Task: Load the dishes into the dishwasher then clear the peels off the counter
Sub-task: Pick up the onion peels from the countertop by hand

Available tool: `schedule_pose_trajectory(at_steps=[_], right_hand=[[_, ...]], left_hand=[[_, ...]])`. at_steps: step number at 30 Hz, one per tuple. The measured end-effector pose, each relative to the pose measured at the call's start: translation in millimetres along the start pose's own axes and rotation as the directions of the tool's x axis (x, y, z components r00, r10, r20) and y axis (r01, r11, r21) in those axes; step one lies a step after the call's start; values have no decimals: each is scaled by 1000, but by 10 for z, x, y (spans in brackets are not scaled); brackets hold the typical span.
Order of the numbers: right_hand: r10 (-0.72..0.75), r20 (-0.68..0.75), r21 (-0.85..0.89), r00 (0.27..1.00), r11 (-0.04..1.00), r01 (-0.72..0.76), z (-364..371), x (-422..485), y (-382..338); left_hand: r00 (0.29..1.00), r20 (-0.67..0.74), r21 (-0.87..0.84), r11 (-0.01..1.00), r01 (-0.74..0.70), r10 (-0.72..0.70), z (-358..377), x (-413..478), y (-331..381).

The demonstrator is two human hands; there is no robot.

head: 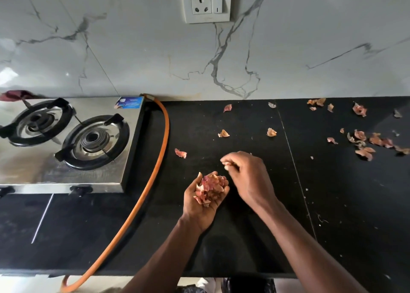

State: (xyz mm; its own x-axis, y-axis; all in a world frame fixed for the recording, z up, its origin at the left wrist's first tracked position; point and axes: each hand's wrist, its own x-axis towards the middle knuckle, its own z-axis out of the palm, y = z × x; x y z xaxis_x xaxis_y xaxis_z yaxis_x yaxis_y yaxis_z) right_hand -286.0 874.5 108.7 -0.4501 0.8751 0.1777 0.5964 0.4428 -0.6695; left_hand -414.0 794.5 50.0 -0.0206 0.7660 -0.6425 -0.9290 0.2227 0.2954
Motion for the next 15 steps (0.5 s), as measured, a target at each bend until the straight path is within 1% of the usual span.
schedule_pose_trajectory(at_steps=[3, 5, 7, 10, 12, 13, 15], right_hand=[[-95, 135, -114, 986, 987, 111, -9, -120, -311], [-124, 178, -154, 976, 976, 152, 2, -167, -403], [-118, 170, -116, 978, 983, 139, 2, -114, -424], [-79, 118, 17, 990, 997, 77, 88, 208, -322], [-91, 111, 6, 990, 996, 91, 236, 520, -203], [-110, 142, -20, 984, 993, 114, 332, 669, -149], [-151, 268, -90, 951, 979, 181, 556, 907, -117]], left_hand=[[1000, 7, 43, 999, -9, 8, 32, -25, -17], [1000, 14, 48, 999, -18, 18, 38, -39, 3], [1000, 12, 38, 999, -27, 26, 36, -73, 31], [999, 0, 4, 999, -45, 45, -29, -127, 75], [998, -17, -11, 998, -61, 61, -105, -178, 116], [997, -23, -10, 997, -72, 72, -147, -204, 137], [995, -32, -15, 995, -96, 96, -222, -262, 189]])
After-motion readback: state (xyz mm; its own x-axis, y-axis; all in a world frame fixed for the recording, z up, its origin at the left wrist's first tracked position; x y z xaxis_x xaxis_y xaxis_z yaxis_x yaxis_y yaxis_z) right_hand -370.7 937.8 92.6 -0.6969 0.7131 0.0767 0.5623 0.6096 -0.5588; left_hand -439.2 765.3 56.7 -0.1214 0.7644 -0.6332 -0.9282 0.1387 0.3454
